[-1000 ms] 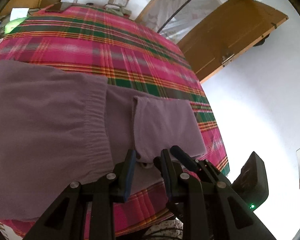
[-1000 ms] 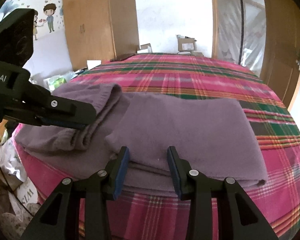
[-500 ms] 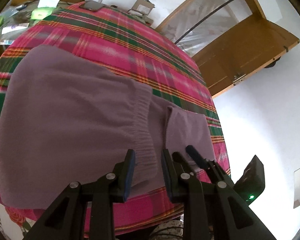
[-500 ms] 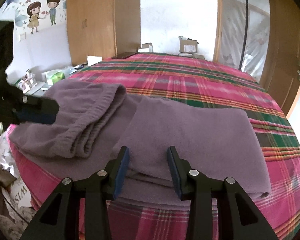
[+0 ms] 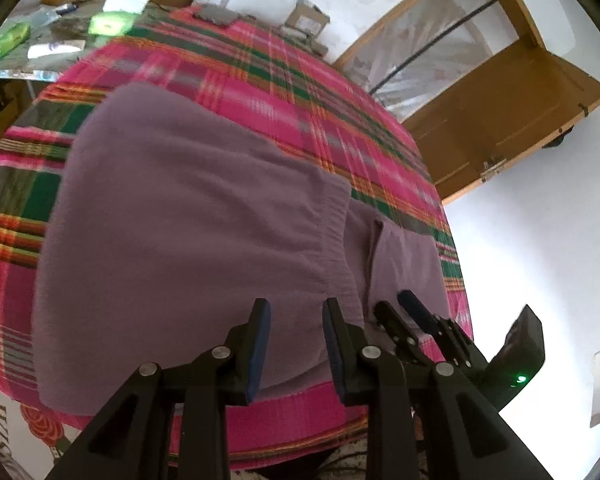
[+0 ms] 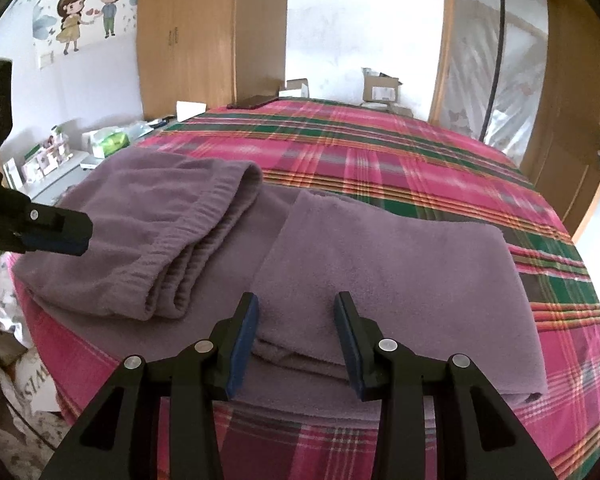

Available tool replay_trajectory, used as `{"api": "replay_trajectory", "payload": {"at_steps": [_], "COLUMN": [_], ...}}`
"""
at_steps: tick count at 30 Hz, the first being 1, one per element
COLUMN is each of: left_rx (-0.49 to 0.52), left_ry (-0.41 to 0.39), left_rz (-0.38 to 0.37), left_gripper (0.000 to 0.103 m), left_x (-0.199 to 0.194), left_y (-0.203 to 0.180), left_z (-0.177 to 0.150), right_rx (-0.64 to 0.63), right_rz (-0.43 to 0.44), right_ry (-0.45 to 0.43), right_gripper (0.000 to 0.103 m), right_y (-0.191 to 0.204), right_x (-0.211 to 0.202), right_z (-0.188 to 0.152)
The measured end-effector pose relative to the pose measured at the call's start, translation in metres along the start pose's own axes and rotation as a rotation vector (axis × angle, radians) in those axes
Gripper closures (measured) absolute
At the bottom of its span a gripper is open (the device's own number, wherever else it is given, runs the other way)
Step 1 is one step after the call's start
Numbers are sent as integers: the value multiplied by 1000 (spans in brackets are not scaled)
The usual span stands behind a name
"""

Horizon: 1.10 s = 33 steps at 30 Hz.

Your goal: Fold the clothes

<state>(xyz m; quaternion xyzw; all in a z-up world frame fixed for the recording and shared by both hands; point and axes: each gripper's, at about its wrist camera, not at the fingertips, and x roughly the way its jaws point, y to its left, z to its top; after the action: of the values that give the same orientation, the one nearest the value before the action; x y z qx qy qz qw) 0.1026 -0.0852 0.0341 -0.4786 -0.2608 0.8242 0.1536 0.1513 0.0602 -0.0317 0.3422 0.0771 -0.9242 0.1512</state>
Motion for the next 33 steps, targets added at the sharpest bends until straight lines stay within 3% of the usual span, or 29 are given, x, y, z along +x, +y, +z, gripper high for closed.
{"api": "replay_trajectory", "payload": {"at_steps": [3,5,8,13,22,30,33], "left_rx": [-7,-27,-62,-150,-220,-244,-271], "left_ry": [-23,-39,-75,-137,-161,-120,-109], "left_rz": [6,8,31,72,105,112,80], "left_gripper": [73,73,72,70,68,67,67], "left_x": [-9,-16,-30,-51,-62,-59,-58], "left_y": [7,17,34,69,105,126,134], "left_z": [1,2,4,7,2,-7,-11], "right_rx": [21,26,11,-84,-191,-256,-280], "right_rz": [20,32,51,142,269,398,510], "right_ry": [-38,-63,-100,-143,-121,-88,-38], "right_gripper": [59,47,46,36,36,32,29], "right_y": [0,3,12,42,92,125,138], "right_x": [-12,-20,-32,-42,-28,-18,-13], "right_z": [6,10,15,19,23,24,25]}}
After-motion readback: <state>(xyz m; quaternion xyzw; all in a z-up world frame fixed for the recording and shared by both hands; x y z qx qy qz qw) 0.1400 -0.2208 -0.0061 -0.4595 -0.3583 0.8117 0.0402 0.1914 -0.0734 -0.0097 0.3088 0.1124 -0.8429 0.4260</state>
